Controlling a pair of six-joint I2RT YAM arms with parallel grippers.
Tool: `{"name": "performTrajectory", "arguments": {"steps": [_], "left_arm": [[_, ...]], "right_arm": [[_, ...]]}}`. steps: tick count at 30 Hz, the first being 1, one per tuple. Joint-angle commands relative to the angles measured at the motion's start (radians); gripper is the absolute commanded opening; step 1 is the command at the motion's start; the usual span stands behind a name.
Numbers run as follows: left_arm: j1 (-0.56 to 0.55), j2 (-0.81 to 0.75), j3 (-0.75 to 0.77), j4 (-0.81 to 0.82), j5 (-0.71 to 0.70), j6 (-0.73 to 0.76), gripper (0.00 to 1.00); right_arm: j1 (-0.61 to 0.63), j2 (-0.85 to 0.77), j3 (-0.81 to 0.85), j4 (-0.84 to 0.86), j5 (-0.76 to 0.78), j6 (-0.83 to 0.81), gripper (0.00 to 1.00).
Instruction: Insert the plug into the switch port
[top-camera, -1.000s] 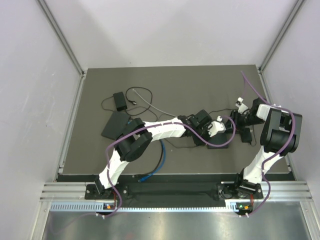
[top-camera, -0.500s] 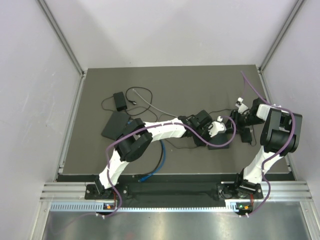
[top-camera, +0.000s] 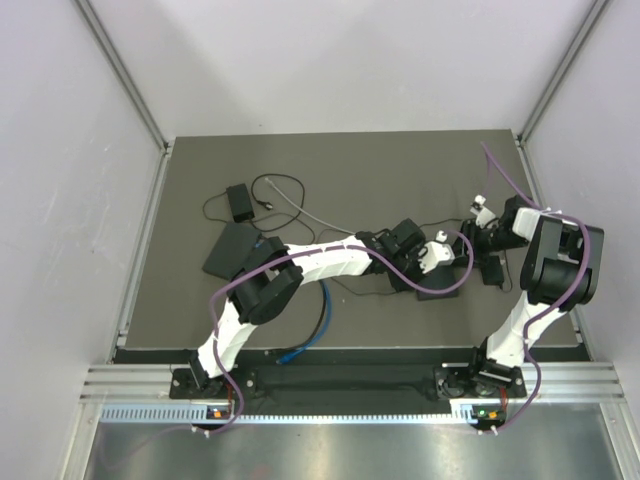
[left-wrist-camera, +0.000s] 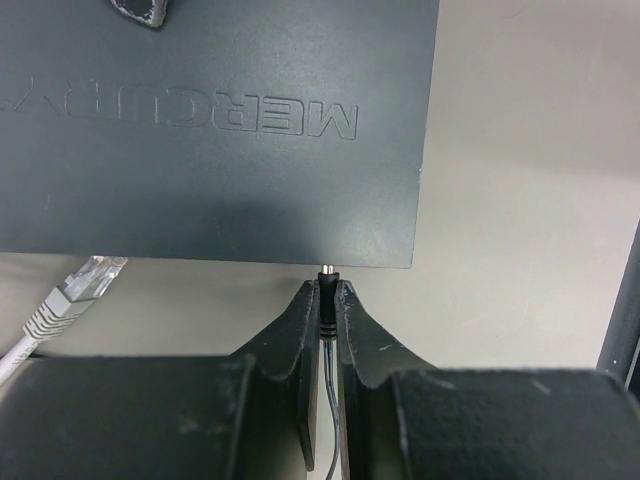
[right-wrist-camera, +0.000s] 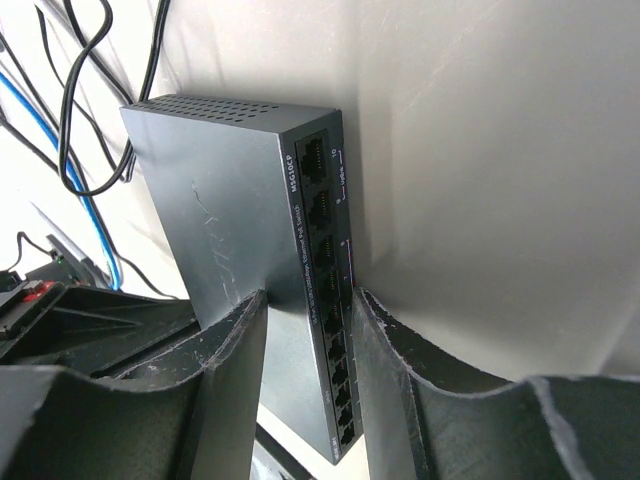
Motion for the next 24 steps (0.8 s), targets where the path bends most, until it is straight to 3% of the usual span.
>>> {"name": "performTrajectory", "arguments": {"steps": [1,11,24], "left_arm": [[-0.008,-0.064,0.038,0.103,0.033,0.0,0.0],[-0.008,-0.021,0.03,0.177,0.017,-0.013,0.0],[0.007,0.016,0.038,0.355,-0.01,-0.156,0.0]], "right_arm": [[0.024,0.036,-0.007,-0.023,0.06,-0.019,0.4],[0.03,0.051,-0.036,-0.024,0.023,0.002,0.37],[0.043,0.033,-0.112,0.013,-0.04,0.064,0.24]]}}
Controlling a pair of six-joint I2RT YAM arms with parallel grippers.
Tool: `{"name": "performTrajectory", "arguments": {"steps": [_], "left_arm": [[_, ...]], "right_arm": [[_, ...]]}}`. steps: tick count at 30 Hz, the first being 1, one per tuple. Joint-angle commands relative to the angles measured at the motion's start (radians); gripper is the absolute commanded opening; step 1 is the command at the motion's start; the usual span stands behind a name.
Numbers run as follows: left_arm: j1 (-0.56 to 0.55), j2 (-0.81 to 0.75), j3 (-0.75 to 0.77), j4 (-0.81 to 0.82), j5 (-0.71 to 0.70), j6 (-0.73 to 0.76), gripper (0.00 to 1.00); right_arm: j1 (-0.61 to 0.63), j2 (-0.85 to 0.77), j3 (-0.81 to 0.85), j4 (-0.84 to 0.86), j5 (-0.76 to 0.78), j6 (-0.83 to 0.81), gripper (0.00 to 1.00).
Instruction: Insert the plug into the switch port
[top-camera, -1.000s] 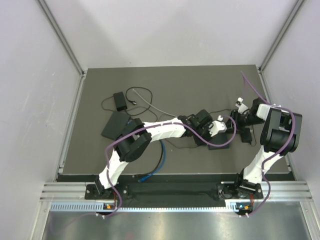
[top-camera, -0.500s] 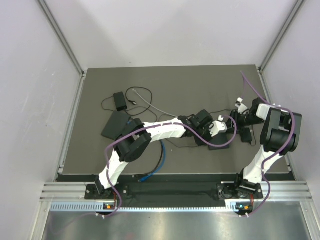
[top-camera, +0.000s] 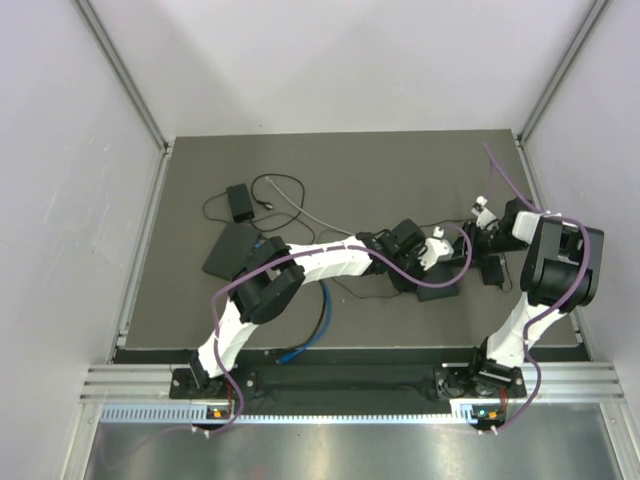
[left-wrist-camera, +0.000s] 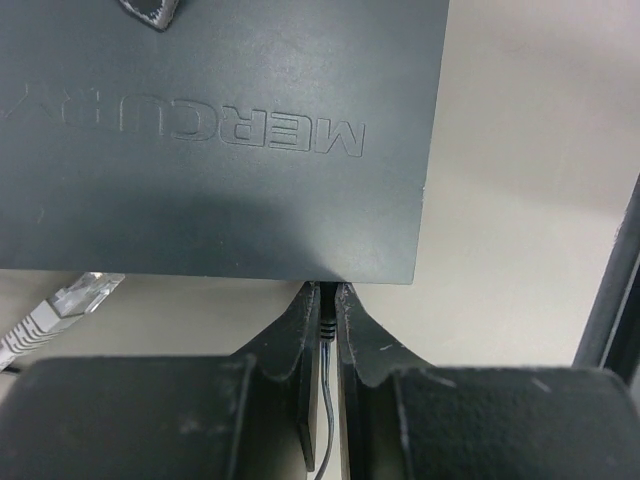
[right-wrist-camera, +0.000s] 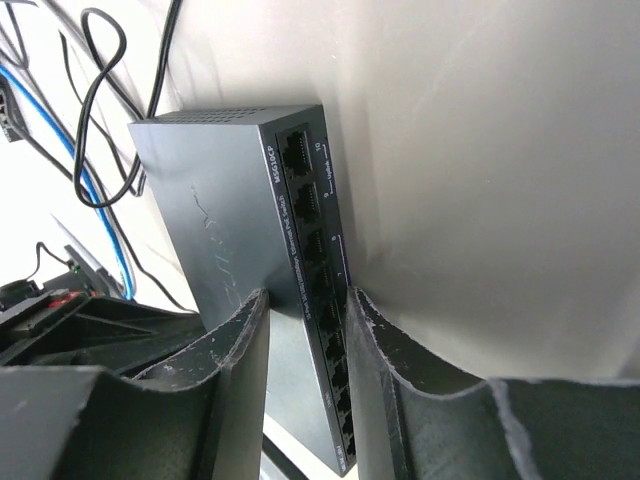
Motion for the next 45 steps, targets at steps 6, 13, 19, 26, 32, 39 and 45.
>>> {"name": "performTrajectory", "arguments": {"steps": [6,13,19,26,32,39,45], "left_arm": [[0.016,-0.025,-0.001,0.306,0.001,-0.019,0.05],[0.048,-0.115,-0.06,0.171,0.007,0.058,0.37],[0.073,-0.204,-0.137,0.051,0.01,0.139,0.43],[0.068,-0.215,-0.169,0.021,0.085,0.156,0.46],[0.018,-0.163,-0.128,-0.01,0.098,0.187,0.49],[-0.024,-0.083,-0.054,-0.018,-0.077,0.185,0.45],[-0.031,-0.057,-0.038,-0.024,-0.151,0.199,0.38]], "right_arm": [[0.042,0.053,-0.055,-0.052,0.007,0.002,0.29],[0.01,0.041,-0.008,-0.1,0.036,-0.045,0.43],[-0.012,-0.008,0.08,-0.204,0.126,-0.166,0.61],[-0.012,-0.025,0.109,-0.295,0.178,-0.271,0.59],[-0.003,0.024,0.126,-0.325,0.176,-0.288,0.52],[0.019,0.065,0.135,-0.325,0.159,-0.28,0.47],[0.03,0.067,0.134,-0.301,0.185,-0.277,0.44]]}}
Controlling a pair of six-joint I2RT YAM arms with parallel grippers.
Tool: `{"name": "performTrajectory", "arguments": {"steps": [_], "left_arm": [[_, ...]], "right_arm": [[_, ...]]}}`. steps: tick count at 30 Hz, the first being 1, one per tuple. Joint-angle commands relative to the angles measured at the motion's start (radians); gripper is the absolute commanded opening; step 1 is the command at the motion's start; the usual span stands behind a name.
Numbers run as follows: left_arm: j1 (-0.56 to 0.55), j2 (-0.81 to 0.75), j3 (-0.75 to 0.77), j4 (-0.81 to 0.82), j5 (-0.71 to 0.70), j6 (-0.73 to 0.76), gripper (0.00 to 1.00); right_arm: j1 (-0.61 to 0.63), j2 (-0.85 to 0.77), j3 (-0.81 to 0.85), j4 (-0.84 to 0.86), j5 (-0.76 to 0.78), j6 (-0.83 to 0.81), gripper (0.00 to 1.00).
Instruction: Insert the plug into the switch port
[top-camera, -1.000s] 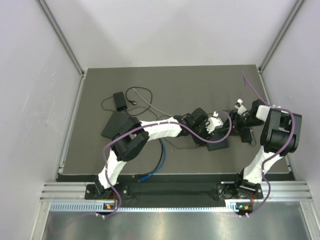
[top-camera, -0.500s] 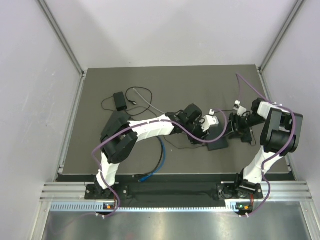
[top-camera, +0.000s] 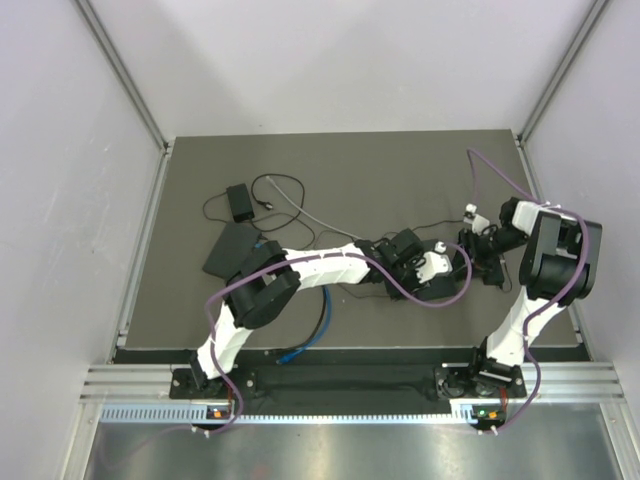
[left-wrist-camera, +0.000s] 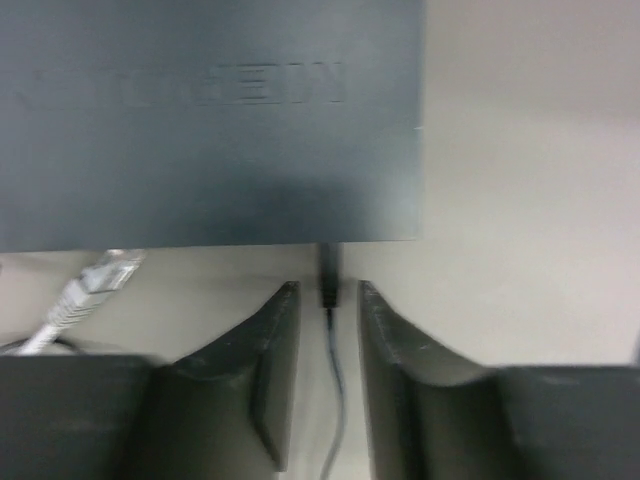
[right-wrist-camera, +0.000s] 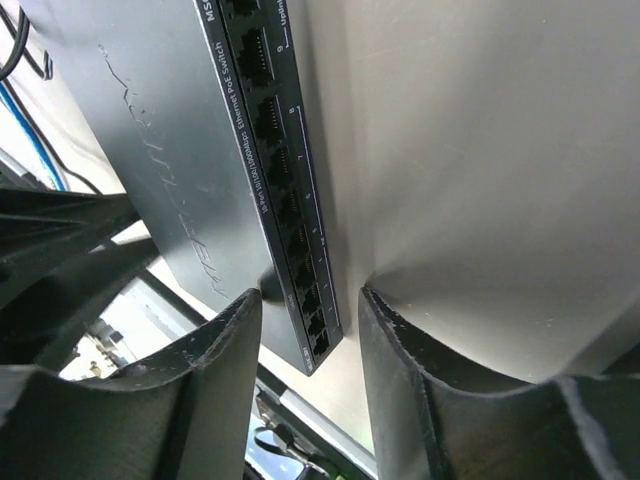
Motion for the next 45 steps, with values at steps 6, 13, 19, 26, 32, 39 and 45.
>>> {"name": "performTrajectory", "arguments": {"steps": [6,13,19,26,32,39,45], "left_arm": [[0.0,0.024,0.046,-0.028,-0.033,0.046,0.01],[0.022,-0.017,0.025,-0.003,-0.024,0.03,0.0],[0.088,-0.097,-0.036,-0.024,0.047,0.027,0.17],[0.239,-0.239,-0.067,-0.15,0.298,0.085,0.49],[0.42,-0.287,0.0,-0.25,0.369,0.214,0.56],[0.596,-0.142,0.176,-0.259,0.053,-0.002,0.42],[0.661,-0.123,0.135,-0.14,-0.325,-0.381,0.41]], "right_arm": [[0.077,0.029,0.008,0.059,0.012,-0.011,0.27],[0.152,0.055,-0.005,0.053,-0.069,0.022,0.15],[0.161,0.056,-0.054,0.061,-0.123,0.045,0.14],[0.183,0.055,-0.097,0.086,-0.166,0.066,0.27],[0.221,0.047,-0.097,0.138,-0.204,0.103,0.4],[0.299,0.05,-0.1,0.162,-0.255,0.115,0.59],[0.353,0.027,-0.107,0.193,-0.244,0.131,0.69]]}}
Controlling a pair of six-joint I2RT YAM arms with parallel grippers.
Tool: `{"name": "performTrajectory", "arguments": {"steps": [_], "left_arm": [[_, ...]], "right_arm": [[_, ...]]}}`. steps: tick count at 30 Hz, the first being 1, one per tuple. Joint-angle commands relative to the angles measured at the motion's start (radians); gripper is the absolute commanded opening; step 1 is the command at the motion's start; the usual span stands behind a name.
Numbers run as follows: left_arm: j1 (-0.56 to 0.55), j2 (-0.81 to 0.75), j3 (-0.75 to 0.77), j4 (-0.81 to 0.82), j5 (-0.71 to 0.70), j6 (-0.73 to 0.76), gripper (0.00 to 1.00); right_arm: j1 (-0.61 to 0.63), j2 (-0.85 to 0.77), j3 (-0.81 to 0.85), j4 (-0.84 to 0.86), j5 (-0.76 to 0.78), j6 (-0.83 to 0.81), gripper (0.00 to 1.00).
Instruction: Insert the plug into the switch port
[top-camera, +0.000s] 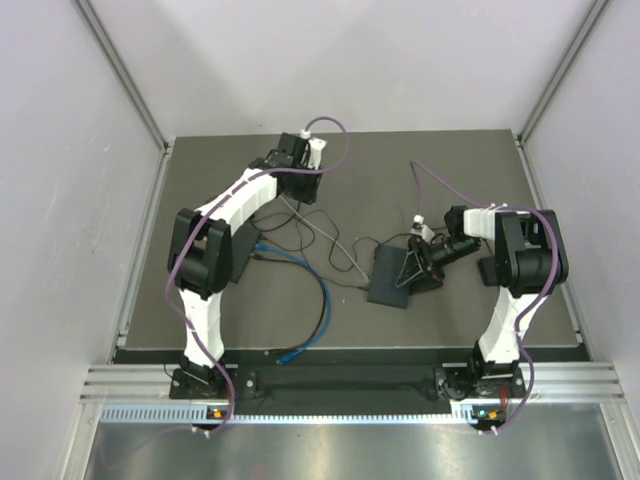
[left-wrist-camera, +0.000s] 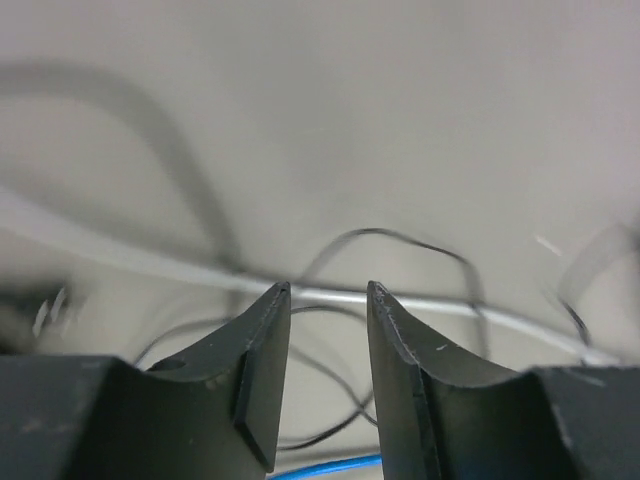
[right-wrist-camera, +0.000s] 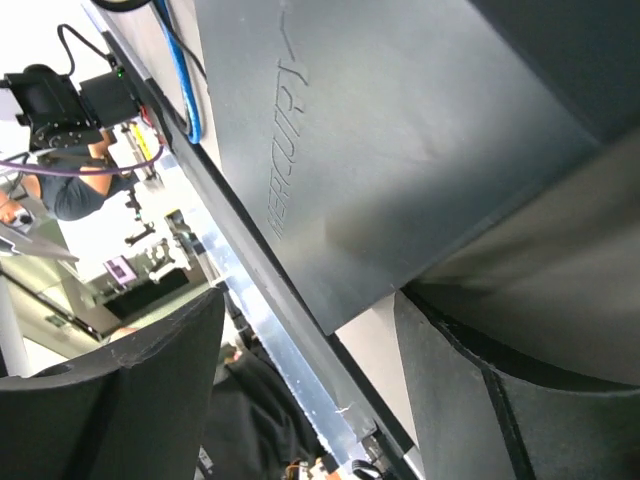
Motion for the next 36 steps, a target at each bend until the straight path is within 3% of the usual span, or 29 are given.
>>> {"name": "performTrajectory", "arguments": {"steps": [1,6,7,10,28,32,36], "left_arm": [[0.021,-0.001,-0.01,0.08,-0.324,-0.284,0.41],[0.069,0.067,0.073,0.051,-0.486,-0.37,0.39],[0.075,0.083,0.09,0.025,-0.519,-0.391,0.39],[0.107,0.141,0.145,-0.018,-0.536,-0.425,0.39],[0.158,0.353,0.288,0.009,-0.512,-0.501,0.3],[0.159,0.303,0.241,0.034,-0.497,-0.528,0.29],[0.158,0.195,0.136,0.084,-0.497,-0.542,0.4]], "right_arm": [[0.02,-0.012,-0.01,0.108,0.057,-0.023,0.7],[-0.013,-0.067,0.004,0.093,0.09,-0.038,0.75],[-0.03,-0.08,0.007,0.086,0.094,-0.045,0.85],[-0.074,-0.14,0.03,0.068,0.122,-0.069,0.97],[-0.216,-0.251,0.146,-0.049,0.191,-0.121,1.0],[-0.228,-0.265,0.139,-0.056,0.195,-0.132,1.0],[-0.236,-0.266,0.137,-0.067,0.195,-0.144,1.0]]}}
